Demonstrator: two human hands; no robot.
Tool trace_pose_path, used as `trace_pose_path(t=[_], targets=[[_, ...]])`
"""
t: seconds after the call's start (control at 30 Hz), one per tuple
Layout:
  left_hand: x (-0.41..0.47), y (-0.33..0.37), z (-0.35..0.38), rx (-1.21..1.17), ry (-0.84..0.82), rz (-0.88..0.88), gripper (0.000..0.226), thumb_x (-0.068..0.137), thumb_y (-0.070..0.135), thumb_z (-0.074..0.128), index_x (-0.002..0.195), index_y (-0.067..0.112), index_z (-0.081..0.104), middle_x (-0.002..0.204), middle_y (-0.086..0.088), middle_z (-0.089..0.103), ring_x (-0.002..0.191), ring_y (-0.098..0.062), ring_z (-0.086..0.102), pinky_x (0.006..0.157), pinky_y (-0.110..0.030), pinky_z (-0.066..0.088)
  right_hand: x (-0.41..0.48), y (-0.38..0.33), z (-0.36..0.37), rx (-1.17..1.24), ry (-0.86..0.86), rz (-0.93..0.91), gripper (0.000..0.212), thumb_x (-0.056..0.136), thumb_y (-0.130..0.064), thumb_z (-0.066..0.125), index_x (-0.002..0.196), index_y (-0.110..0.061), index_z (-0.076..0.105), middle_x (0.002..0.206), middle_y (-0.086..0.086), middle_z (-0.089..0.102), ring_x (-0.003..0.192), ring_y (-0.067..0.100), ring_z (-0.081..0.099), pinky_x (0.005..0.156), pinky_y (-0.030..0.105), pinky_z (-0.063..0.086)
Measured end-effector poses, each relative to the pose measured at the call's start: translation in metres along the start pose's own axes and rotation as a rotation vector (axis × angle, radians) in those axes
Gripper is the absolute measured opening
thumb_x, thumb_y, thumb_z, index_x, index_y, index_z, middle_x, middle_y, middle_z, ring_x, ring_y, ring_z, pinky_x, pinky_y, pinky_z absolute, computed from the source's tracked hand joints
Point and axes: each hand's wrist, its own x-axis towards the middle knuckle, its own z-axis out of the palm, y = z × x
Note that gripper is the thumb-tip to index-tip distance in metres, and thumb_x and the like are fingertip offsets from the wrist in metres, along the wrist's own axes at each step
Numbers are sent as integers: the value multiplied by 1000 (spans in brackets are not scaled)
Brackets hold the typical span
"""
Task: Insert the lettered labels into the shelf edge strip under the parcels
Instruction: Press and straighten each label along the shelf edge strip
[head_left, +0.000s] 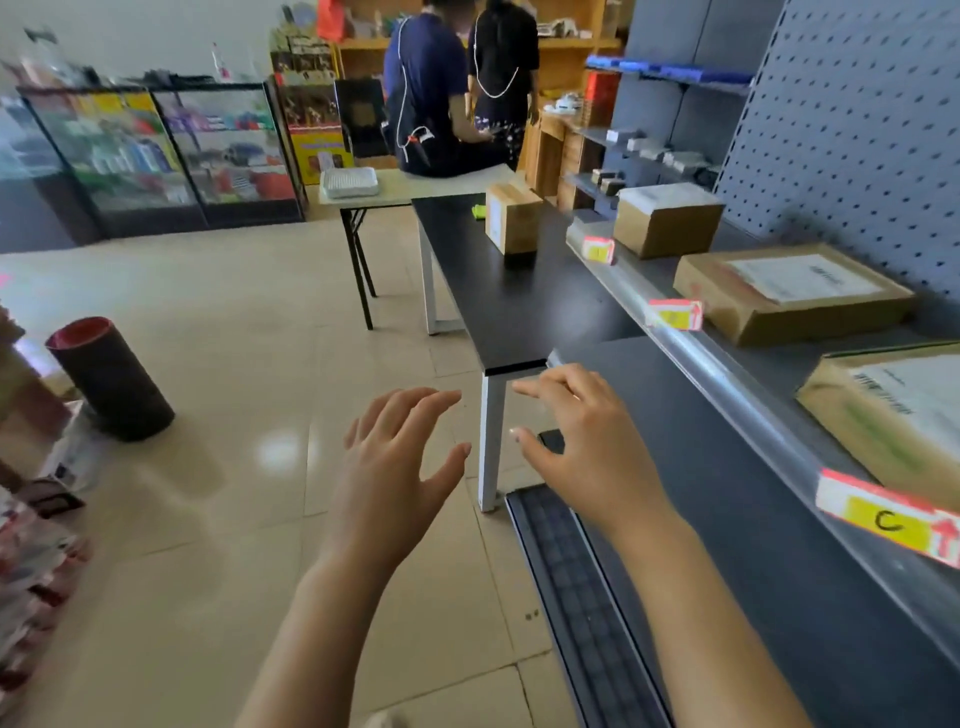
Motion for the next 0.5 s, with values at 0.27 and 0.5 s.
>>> trace_pose_path(t=[0.27, 0.5], targets=[[122, -81, 72, -109, -60, 126, 44, 84, 30, 73, 125, 27, 58, 119, 11, 57, 114, -10, 47, 94, -21, 30, 111, 42, 59, -95, 105, 68, 37, 82, -21, 69, 118, -19, 61, 109, -2, 54, 102, 17, 49, 86, 29, 43], [241, -137, 118, -229, -130, 331, 42, 83, 29, 72, 123, 23, 60, 117, 7, 59, 113, -15, 49, 96, -30, 37, 211, 61, 96, -181, 208, 196, 36, 83, -23, 69, 117, -19, 61, 111, 0, 55, 103, 21, 52, 86, 37, 48]])
